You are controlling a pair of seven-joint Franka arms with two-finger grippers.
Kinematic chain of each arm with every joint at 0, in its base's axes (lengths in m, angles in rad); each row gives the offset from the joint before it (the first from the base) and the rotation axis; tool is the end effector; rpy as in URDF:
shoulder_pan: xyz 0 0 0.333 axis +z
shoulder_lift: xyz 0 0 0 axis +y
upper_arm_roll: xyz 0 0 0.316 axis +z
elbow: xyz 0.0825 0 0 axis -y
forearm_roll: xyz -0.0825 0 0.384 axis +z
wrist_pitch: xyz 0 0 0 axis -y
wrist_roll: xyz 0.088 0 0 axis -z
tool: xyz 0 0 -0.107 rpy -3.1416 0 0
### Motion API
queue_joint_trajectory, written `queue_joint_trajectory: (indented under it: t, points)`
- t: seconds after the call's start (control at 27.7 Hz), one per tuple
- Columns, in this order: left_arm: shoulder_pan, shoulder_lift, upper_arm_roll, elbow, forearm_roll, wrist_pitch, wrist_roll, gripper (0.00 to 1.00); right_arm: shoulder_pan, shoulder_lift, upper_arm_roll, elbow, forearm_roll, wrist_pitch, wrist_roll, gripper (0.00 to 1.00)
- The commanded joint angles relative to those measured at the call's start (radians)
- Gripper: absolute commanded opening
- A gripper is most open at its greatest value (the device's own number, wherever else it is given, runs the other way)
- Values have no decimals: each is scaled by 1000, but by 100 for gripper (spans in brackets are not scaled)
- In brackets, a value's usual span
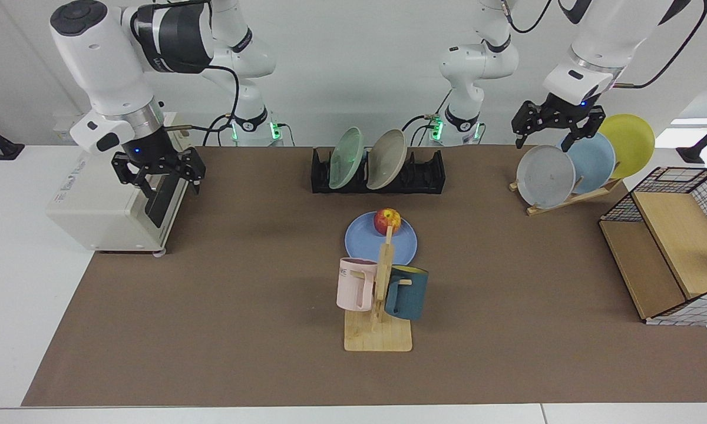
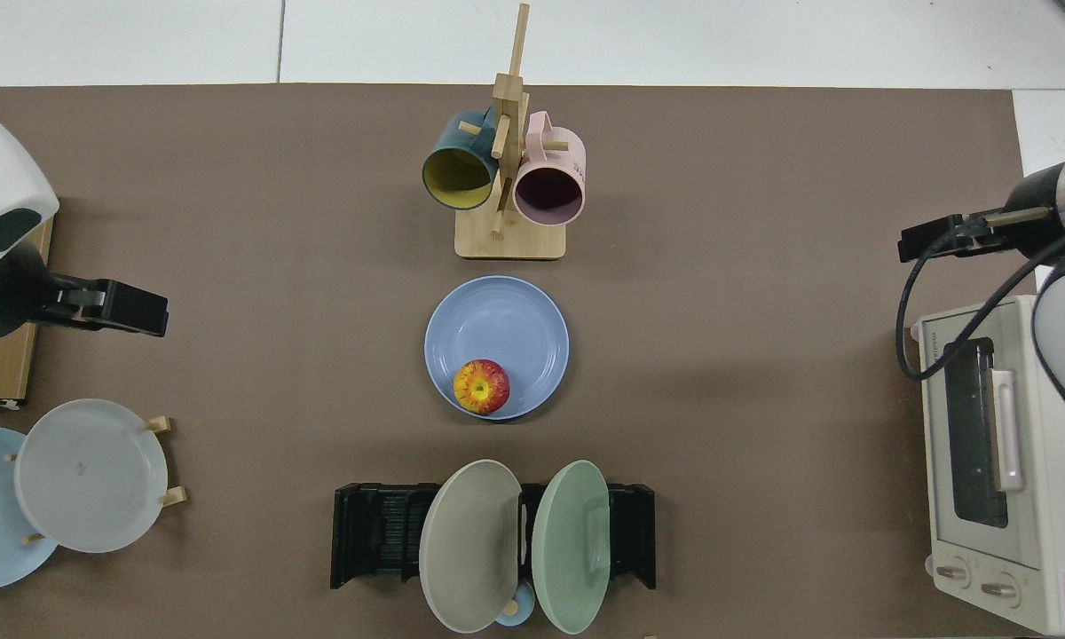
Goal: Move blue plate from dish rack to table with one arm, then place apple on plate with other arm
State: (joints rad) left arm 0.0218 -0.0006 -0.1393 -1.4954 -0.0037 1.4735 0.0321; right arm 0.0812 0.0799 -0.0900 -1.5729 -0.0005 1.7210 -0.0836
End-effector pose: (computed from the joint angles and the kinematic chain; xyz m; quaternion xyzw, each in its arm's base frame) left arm 0.5408 -0.0643 0.6516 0.9971 -0.0749 -0.0107 0.0013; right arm 0.5919 -0.0032 0.5916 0.9987 0.0377 0.0340 0.0054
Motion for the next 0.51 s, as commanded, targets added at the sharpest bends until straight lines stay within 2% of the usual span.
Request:
queue_joint_trajectory:
  t: [0.0,0.14,0.47]
  points:
    - [6,-7,0,17,-6,-27,-9,100,-20,-58,7,-44,-13,-26,-15,100]
    - [6,-9,0,17,-6,-27,-9,100,-46,-101,6,-119,-10,48,-18,100]
    - [6,-13,0,17,-6,-27,-9,100,-58,-212,7,-278,1,107,-13,100]
